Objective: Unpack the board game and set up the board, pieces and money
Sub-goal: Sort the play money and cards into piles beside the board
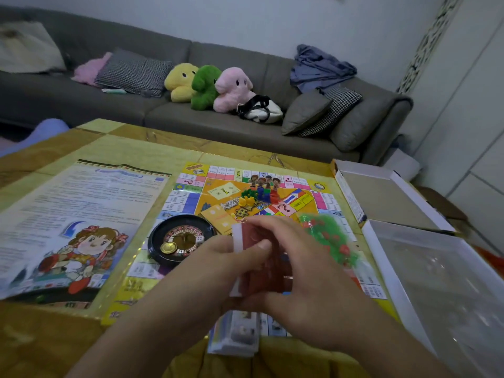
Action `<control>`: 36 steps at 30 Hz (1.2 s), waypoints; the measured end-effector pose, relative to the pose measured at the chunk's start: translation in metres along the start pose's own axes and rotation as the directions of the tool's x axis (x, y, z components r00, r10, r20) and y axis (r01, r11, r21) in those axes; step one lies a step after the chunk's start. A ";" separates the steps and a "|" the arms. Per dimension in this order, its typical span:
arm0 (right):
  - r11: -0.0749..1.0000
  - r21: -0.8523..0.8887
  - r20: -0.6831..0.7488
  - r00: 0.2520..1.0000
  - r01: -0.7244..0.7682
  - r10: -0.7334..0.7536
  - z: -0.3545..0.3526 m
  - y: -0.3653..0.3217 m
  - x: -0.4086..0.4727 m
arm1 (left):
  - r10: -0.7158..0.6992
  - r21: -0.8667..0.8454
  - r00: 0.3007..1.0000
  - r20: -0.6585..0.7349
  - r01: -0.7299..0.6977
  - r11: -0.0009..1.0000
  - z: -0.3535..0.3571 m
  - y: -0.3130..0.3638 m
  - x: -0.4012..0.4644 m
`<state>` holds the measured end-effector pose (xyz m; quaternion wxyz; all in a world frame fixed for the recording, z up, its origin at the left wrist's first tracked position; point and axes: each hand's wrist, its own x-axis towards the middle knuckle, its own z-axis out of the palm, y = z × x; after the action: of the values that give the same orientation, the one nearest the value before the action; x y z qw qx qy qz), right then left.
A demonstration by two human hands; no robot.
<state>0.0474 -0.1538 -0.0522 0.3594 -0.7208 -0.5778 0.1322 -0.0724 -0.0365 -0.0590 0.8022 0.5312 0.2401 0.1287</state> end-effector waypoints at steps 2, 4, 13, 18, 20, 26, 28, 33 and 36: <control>1.000 -0.017 -0.002 1.000 -0.016 0.016 -0.004 0.004 -0.005 | -0.009 -0.021 1.000 -0.024 0.008 1.000 -0.005 -0.005 -0.001; 0.999 0.005 0.027 0.999 -0.035 0.035 -0.008 0.007 -0.009 | -0.013 -0.030 0.999 -0.048 0.011 0.999 -0.006 -0.009 0.000; 0.809 0.522 -0.156 0.902 -0.271 0.403 -0.006 0.015 -0.006 | 0.145 -0.060 0.988 -0.055 -0.149 0.987 0.003 -0.007 -0.002; 0.726 0.624 -0.139 0.874 -0.289 0.467 -0.009 0.017 -0.003 | 0.128 -0.132 0.988 -0.084 -0.138 0.982 0.003 -0.005 -0.003; 0.708 0.639 -0.149 0.855 -0.299 0.496 -0.010 0.018 -0.002 | 0.143 -0.107 0.987 -0.077 -0.150 0.983 0.002 -0.004 -0.003; 0.685 0.652 -0.148 0.830 -0.327 0.537 -0.009 0.018 -0.001 | 0.219 0.000 0.964 -0.149 -0.222 0.975 0.001 -0.005 -0.003; 0.698 0.638 -0.156 0.834 -0.324 0.530 -0.008 0.017 0.000 | 0.218 0.002 0.961 -0.169 -0.221 0.975 0.001 -0.005 -0.003; 0.692 0.645 -0.181 0.816 -0.323 0.549 -0.010 0.019 0.000 | 0.219 0.034 0.951 -0.216 -0.217 0.976 0.001 -0.002 -0.005; 0.663 0.670 -0.166 0.804 -0.333 0.571 -0.012 0.021 0.002 | 0.216 0.084 0.940 -0.265 -0.201 0.976 0.000 -0.002 -0.005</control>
<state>0.0707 -0.1575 -0.0576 0.6267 -0.6983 -0.2247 0.2628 -0.0769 -0.0395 -0.0591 0.7282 0.5531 0.2941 0.2779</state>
